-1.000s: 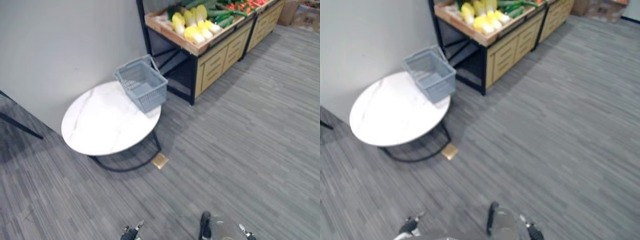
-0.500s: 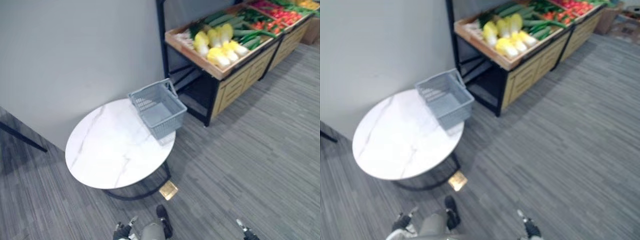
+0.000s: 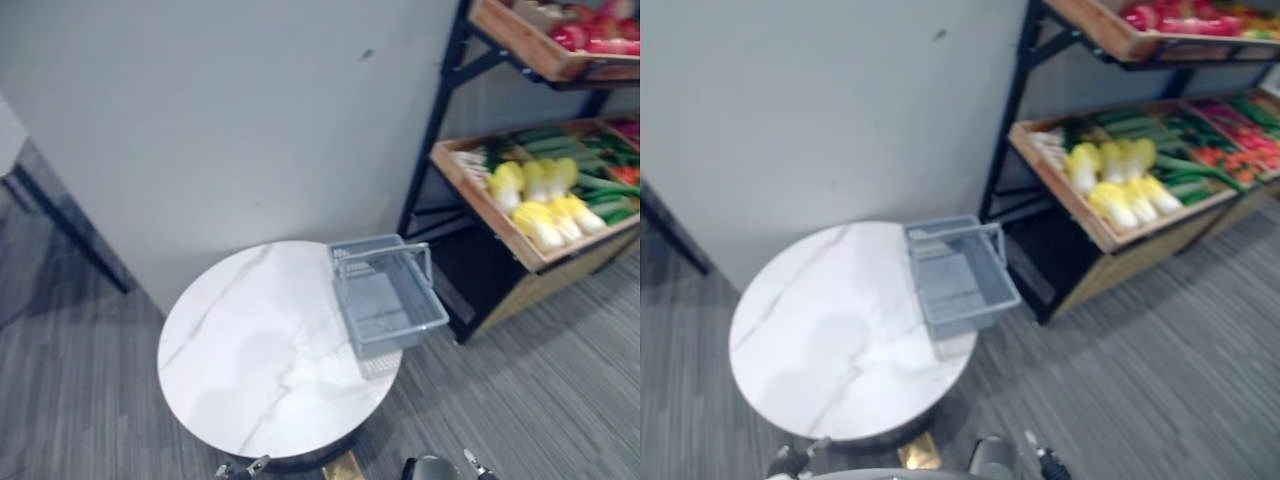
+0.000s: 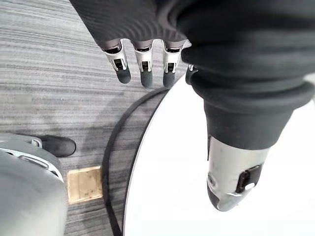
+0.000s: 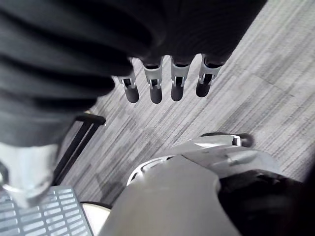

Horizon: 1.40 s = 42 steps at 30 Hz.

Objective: Pick vegetable in the basket

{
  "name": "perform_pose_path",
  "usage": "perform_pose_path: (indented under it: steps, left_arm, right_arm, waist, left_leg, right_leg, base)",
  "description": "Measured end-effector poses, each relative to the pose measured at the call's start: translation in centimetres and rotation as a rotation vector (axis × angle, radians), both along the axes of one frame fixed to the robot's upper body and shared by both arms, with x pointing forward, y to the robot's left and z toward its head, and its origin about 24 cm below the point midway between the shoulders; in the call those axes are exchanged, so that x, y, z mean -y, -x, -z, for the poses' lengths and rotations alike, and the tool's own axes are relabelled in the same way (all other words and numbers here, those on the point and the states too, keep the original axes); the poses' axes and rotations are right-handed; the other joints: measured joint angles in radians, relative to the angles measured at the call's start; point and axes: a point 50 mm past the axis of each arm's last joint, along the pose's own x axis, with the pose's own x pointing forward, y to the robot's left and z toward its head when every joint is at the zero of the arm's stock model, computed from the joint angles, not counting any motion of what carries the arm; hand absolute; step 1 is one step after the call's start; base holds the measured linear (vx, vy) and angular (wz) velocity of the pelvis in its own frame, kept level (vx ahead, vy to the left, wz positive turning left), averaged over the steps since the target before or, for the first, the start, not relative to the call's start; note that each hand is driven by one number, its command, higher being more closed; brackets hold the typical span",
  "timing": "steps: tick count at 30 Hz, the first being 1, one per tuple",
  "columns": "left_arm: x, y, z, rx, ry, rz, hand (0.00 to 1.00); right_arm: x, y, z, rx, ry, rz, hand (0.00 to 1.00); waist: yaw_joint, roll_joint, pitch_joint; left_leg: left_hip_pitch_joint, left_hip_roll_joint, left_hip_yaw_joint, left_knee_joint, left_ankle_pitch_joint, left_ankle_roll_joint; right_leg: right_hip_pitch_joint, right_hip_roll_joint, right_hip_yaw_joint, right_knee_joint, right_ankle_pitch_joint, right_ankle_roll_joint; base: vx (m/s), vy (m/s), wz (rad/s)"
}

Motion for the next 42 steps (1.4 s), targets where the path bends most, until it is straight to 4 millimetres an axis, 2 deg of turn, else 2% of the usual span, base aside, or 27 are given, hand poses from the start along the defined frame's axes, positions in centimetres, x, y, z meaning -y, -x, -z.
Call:
perform_pose_path:
  steps: [1,2,3,5,6,7,8,13,15,18,21,24,26,27,29,30,32,33,34,37,39,40,41,42]
  left_arm:
    - [0.0,0.3,0.0,0.0,0.003,-0.03,0.0]
    - [-0.4,1.0,0.0,-0.004,0.001,-0.081,0.0]
    - [-0.5,1.4,0.1,-0.007,0.001,-0.107,0.0]
    - [1.7,2.5,0.7,-0.033,0.057,-0.133,0.0]
    - [2.0,2.5,0.7,-0.034,0.065,-0.13,0.0]
    - [2.2,2.7,0.8,-0.042,0.07,-0.129,0.0]
    - [2.1,3.0,0.8,-0.049,0.069,-0.136,0.0]
    - [2.1,3.1,0.8,-0.046,0.079,-0.126,0.0]
    - [2.1,3.2,0.9,-0.049,0.08,-0.126,0.0]
    - [1.8,3.3,0.8,-0.057,0.068,-0.122,0.0]
    - [1.8,3.1,0.8,-0.063,0.052,-0.088,0.0]
    - [1.9,3.0,0.8,-0.073,0.037,-0.064,0.0]
    - [1.7,2.9,0.7,-0.072,0.024,-0.04,0.0]
    - [1.4,2.9,0.7,-0.073,0.016,-0.034,0.0]
    - [0.6,3.5,0.6,-0.097,-0.009,-0.018,0.0]
    - [0.4,3.7,0.5,-0.102,-0.012,-0.017,0.0]
    - [0.4,4.1,0.5,-0.11,-0.015,-0.018,0.0]
    - [0.4,4.2,0.6,-0.114,-0.016,-0.014,0.0]
    - [0.4,4.4,0.6,-0.12,-0.016,-0.013,0.0]
    - [0.4,4.4,0.6,-0.126,-0.023,0.02,0.0]
    - [0.5,4.2,0.5,-0.121,-0.027,0.047,0.0]
    - [0.6,3.8,0.5,-0.113,-0.027,0.075,0.0]
    - [0.6,3.6,0.5,-0.114,-0.033,0.105,0.0]
    - [0.7,3.6,0.5,-0.113,-0.033,0.113,0.0]
  right_arm:
    - [0.0,0.1,0.0,-0.002,0.0,0.0,0.0]
    - [-0.2,0.2,0.1,-0.006,-0.005,-0.002,0.0]
    - [-0.1,0.2,0.1,-0.007,-0.002,-0.007,0.0]
    - [2.0,-0.4,-0.4,0.008,0.051,-0.02,0.0]
    - [2.3,-0.7,-0.6,0.015,0.059,-0.028,0.0]
    - [2.4,-1.6,-0.7,0.033,0.063,-0.051,0.0]
    - [2.3,-2.1,-0.8,0.047,0.055,-0.061,0.0]
    - [2.5,-2.4,-1.0,0.054,0.064,-0.104,0.0]
    - [3.0,-2.5,-1.1,0.055,0.081,-0.102,0.0]
    - [3.4,-2.3,-1.2,0.046,0.106,-0.089,0.0]
    - [4.0,-2.0,-1.2,0.037,0.132,-0.063,0.0]
    - [6.6,-2.9,-2.5,0.076,0.237,-0.044,0.0]
    - [10.2,-5.0,-5.0,0.162,0.388,-0.061,0.0]
    - [10.9,-5.5,-5.7,0.183,0.42,-0.054,0.0]
    - [13.3,-8.2,-8.5,0.269,0.545,-0.047,0.0]
    - [13.9,-8.8,-9.2,0.286,0.581,-0.051,0.0]
    - [16.0,-10.4,-12.6,0.359,0.721,-0.057,0.0]
    - [16.4,-10.7,-13.4,0.375,0.761,-0.07,0.0]
    - [17.0,-11.5,-15.3,0.42,0.829,-0.075,0.0]
    - [17.4,-13.7,-20.5,0.544,1.049,-0.172,0.0]
    - [17.0,-14.7,-23.0,0.6,1.168,-0.257,0.0]
    - [16.2,-15.8,-25.1,0.653,1.269,-0.354,0.0]
    - [15.3,-16.8,-26.1,0.692,1.32,-0.444,0.0]
    - [15.0,-17.0,-26.3,0.704,1.325,-0.465,0.0]
  waist:
    - [0.001,0.0,0.0]
    - [0.006,-0.013,-0.005]
    - [0.008,-0.01,-0.007]
    - [0.003,0.072,-0.025]
    - [0.008,0.087,-0.024]
    - [0.018,0.097,-0.023]
    - [0.019,0.095,-0.021]
    - [0.017,0.091,-0.022]
    - [0.015,0.093,-0.023]
    - [-0.002,0.09,-0.022]
    - [-0.004,0.091,-0.024]
    - [-0.007,0.101,-0.029]
    - [-0.014,0.103,-0.03]
    - [-0.016,0.094,-0.029]
    - [-0.028,0.071,-0.034]
    - [-0.029,0.068,-0.036]
    - [-0.029,0.074,-0.041]
    - [-0.032,0.077,-0.043]
    - [-0.035,0.075,-0.042]
    - [-0.053,0.086,-0.045]
    - [-0.056,0.084,-0.044]
    - [-0.055,0.082,-0.046]
    - [-0.056,0.08,-0.045]
    - [-0.055,0.078,-0.044]
  left_leg:
    - [-0.002,0.014,-0.041,0.019,-0.021,-0.026]
    - [-0.005,0.022,-0.075,0.043,-0.054,-0.057]
    - [-0.003,0.038,-0.087,0.056,-0.07,-0.072]
    - [-0.018,0.133,-0.083,0.042,-0.041,-0.114]
    - [-0.018,0.148,-0.083,0.028,-0.022,-0.129]
    - [-0.019,0.167,-0.084,0.003,0.032,-0.153]
    - [-0.033,0.18,-0.092,-0.002,0.081,-0.158]
    - [-0.055,0.195,-0.071,-0.023,0.216,-0.147]
    - [-0.055,0.2,-0.036,-0.05,0.236,-0.145]
    - [-0.062,0.212,-0.006,-0.077,0.236,-0.146]
    - [-0.068,0.212,0.025,-0.095,0.22,-0.157]
    - [-0.068,0.208,0.073,-0.11,0.166,-0.157]
    - [-0.067,0.196,0.108,-0.11,0.11,-0.152]
    - [-0.066,0.188,0.119,-0.109,0.108,-0.151]
    - [-0.061,0.156,0.156,-0.101,0.096,-0.134]
    - [-0.059,0.153,0.16,-0.098,0.091,-0.133]
    - [-0.067,0.136,0.192,-0.079,0.065,-0.126]
    - [-0.07,0.133,0.197,-0.078,0.063,-0.126]
    - [-0.071,0.129,0.206,-0.078,0.058,-0.128]
    - [-0.075,0.127,0.209,-0.078,0.056,-0.126]
    - [-0.08,0.127,0.208,-0.074,0.056,-0.126]
    - [-0.09,0.127,0.207,-0.07,0.056,-0.125]
    - [-0.09,0.125,0.205,-0.07,0.056,-0.125]
    - [-0.09,0.125,0.204,-0.069,0.056,-0.125]
  right_leg:
    - [0.02,0.01,0.059,-0.097,0.057,-0.004]
    - [0.042,0.004,0.079,-0.133,0.125,0.014]
    - [0.044,0.008,0.062,-0.117,0.166,0.041]
    - [0.058,0.07,-0.045,-0.088,0.098,-0.006]
    - [0.061,0.081,-0.062,-0.088,0.092,-0.014]
    - [0.071,0.097,-0.087,-0.091,0.083,-0.03]
    - [0.093,0.106,-0.12,-0.106,0.075,-0.044]
    - [0.167,0.117,-0.222,-0.172,0.061,-0.066]
    - [0.166,0.127,-0.228,-0.194,0.063,-0.068]
    - [0.165,0.142,-0.241,-0.221,0.071,-0.065]
    - [0.164,0.15,-0.241,-0.262,0.104,-0.057]
    - [0.165,0.157,-0.226,-0.313,0.158,-0.052]
    - [0.159,0.155,-0.203,-0.341,0.197,-0.044]
    - [0.158,0.152,-0.194,-0.349,0.205,-0.038]
    - [0.153,0.13,-0.152,-0.376,0.238,-0.028]
    - [0.15,0.125,-0.139,-0.377,0.242,-0.024]
    - [0.127,0.109,-0.102,-0.373,0.247,-0.019]
    - [0.122,0.106,-0.098,-0.372,0.247,-0.017]
    - [0.114,0.104,-0.086,-0.372,0.249,-0.013]
    - [0.104,0.1,-0.078,-0.371,0.254,-0.01]
    - [0.099,0.101,-0.078,-0.371,0.256,-0.011]
    - [0.091,0.101,-0.079,-0.369,0.257,-0.012]
    - [0.091,0.102,-0.081,-0.369,0.257,-0.012]
    - [0.091,0.102,-0.081,-0.368,0.257,-0.011]
  base:
    - [0.38,-0.392,1.08]
    - [0.43,-0.518,0.98]
    - [0.4,-0.523,0.91]
    - [0.37,-0.411,0.86]
    - [0.3,-0.317,0.65]
    - [0.21,-0.262,0.51]
    - [0.2,-0.319,0.57]
    - [0.08,-0.25,0.59]
    - [0.0,-0.116,0.12]
    - [-0.03,-0.039,0.09]
    - [-0.04,0.037,-0.01]
    - [-0.05,0.092,-0.15]
    - [-0.07,0.153,-0.26]
    - [-0.09,0.145,-0.33]
    - [-0.07,0.103,-0.42]
    - [-0.04,0.074,-0.5]
    - [-0.04,0.058,-0.42]
    - [-0.01,0.044,-0.26]
    - [0.02,0.031,-0.23]
    - [0.04,0.011,-0.08]
    - [0.02,-0.004,0.01]
    - [0.04,-0.012,0.01]
    - [0.03,-0.01,0.01]
    - [0.03,-0.01,0.03]
